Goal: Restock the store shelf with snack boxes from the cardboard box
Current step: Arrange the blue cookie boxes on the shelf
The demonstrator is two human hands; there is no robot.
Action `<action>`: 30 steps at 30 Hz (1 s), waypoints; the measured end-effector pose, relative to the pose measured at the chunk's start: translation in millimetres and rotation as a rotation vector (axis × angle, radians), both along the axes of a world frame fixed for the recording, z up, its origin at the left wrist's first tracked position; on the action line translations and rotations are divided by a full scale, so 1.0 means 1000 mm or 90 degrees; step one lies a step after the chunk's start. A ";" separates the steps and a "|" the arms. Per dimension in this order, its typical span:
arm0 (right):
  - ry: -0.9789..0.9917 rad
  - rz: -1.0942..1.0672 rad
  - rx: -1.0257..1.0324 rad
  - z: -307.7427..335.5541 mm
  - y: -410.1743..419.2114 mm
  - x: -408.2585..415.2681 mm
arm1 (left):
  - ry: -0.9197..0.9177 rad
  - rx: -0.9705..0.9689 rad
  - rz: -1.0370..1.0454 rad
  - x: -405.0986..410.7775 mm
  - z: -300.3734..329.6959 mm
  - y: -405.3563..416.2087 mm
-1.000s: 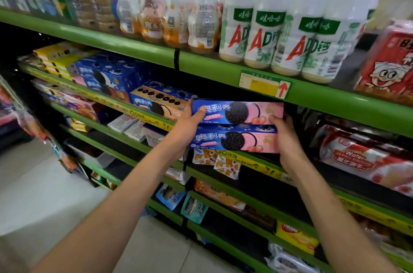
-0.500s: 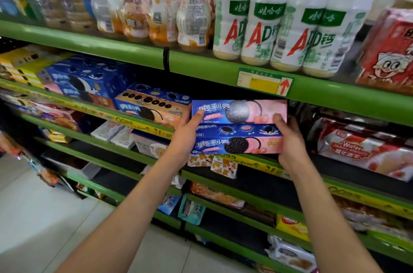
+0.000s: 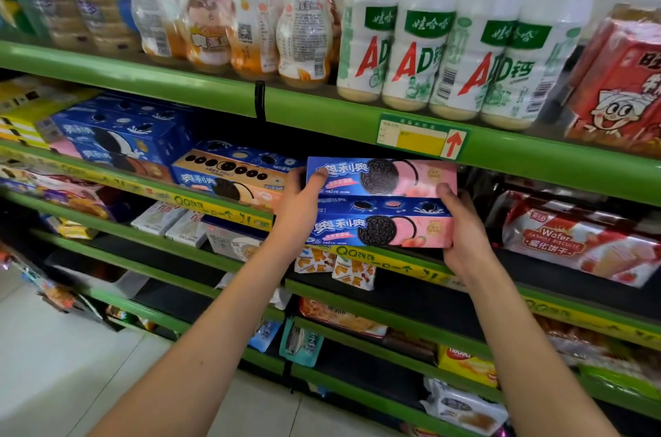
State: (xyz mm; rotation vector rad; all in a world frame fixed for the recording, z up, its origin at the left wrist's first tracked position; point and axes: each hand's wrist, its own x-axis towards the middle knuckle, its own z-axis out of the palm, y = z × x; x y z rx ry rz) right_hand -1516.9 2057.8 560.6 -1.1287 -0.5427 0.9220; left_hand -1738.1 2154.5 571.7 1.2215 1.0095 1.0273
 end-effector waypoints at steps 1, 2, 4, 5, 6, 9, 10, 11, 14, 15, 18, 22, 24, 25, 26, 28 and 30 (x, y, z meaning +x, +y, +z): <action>0.010 -0.004 0.003 0.000 0.000 0.000 | 0.004 0.004 0.007 0.002 0.001 0.001; 0.020 -0.010 0.007 0.001 0.000 0.001 | 0.006 0.006 0.008 0.006 0.001 0.002; 0.036 -0.024 0.014 0.002 0.000 0.002 | -0.003 0.008 0.006 0.012 0.002 0.007; 0.043 -0.031 0.018 0.003 0.000 0.002 | -0.001 0.017 0.006 0.016 0.002 0.009; 0.049 -0.037 0.022 0.003 0.000 0.002 | 0.008 0.030 0.006 0.019 0.004 0.011; 0.046 -0.048 0.018 0.003 -0.001 0.002 | 0.033 0.069 -0.003 0.022 0.004 0.016; 0.040 -0.055 0.012 0.003 -0.001 0.001 | 0.040 0.078 -0.004 0.022 0.002 0.017; 0.032 -0.066 0.008 0.002 0.000 0.001 | 0.039 0.080 -0.002 0.021 -0.001 0.018; 0.015 -0.093 -0.003 0.003 0.001 -0.001 | 0.001 0.064 -0.003 0.020 -0.002 0.018; 0.011 -0.097 -0.009 0.004 0.001 -0.002 | -0.002 0.056 -0.009 0.019 -0.001 0.018; 0.014 -0.112 -0.012 0.004 0.000 -0.003 | -0.046 0.018 -0.040 0.019 0.001 0.021; -0.025 -0.120 -0.006 0.006 0.000 -0.006 | -0.079 -0.016 -0.066 0.017 0.000 0.023; -0.032 -0.129 -0.028 0.007 0.000 -0.006 | -0.092 -0.037 -0.068 0.015 -0.003 0.027; -0.031 -0.135 -0.047 0.008 0.001 -0.006 | -0.116 -0.058 -0.070 0.014 -0.004 0.030; -0.031 -0.142 -0.066 0.007 0.002 -0.006 | -0.157 -0.087 -0.080 0.012 -0.004 0.031; -0.041 -0.158 -0.092 0.007 0.004 -0.006 | -0.225 -0.136 -0.100 0.011 -0.003 0.032; -0.051 -0.174 -0.108 0.007 0.004 -0.008 | -0.243 -0.150 -0.098 0.011 -0.002 0.031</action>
